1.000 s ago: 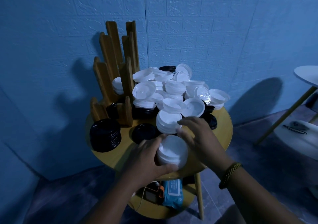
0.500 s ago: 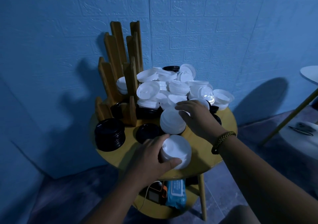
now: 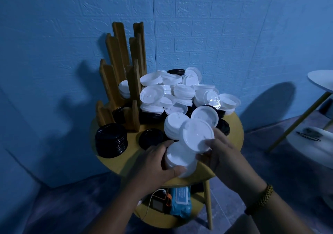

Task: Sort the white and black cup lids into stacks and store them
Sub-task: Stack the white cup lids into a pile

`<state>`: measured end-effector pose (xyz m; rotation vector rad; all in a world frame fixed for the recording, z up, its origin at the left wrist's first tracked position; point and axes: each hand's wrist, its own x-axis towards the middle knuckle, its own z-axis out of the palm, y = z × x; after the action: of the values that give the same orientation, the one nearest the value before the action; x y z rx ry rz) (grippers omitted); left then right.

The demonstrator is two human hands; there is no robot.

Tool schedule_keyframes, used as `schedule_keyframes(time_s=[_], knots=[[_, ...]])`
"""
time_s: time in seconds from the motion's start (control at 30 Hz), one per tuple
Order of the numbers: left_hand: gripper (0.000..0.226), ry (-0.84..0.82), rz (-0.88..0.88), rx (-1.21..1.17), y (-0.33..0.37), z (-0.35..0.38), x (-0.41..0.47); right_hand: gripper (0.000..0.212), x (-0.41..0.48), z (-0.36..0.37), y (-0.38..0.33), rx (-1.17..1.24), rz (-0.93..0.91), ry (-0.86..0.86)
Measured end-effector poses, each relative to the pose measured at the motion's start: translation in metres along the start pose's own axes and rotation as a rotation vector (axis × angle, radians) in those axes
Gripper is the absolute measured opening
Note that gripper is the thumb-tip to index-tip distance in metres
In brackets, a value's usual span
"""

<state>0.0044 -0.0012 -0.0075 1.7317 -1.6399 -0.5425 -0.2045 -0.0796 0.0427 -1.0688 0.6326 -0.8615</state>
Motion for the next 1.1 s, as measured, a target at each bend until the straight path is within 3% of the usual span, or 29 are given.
schedule_keyframes(time_s=[0.13,0.27,0.37,0.53,0.8,1.1], knots=[[0.079,-0.003,-0.006,0.004,-0.001,0.001,0.001,0.036,-0.008,0.000,0.011,-0.210,0.004,-0.054],[0.084,-0.014,-0.002,0.025,0.000,-0.001,0.000,0.051,-0.003,-0.002,0.011,-0.469,0.025,0.060],[0.089,-0.019,0.007,0.042,0.002,-0.002,0.000,0.038,-0.004,0.003,0.012,-0.648,-0.012,0.033],[0.092,-0.025,-0.004,0.030,-0.001,-0.002,0.000,0.033,0.000,0.003,0.016,-0.803,-0.078,0.050],[0.091,-0.035,0.029,0.060,0.004,-0.007,-0.003,0.023,0.006,-0.001,0.024,-0.776,-0.108,0.051],[0.091,-0.022,0.051,0.115,0.005,-0.007,-0.002,0.068,0.002,0.007,0.026,-1.065,-0.198,-0.062]])
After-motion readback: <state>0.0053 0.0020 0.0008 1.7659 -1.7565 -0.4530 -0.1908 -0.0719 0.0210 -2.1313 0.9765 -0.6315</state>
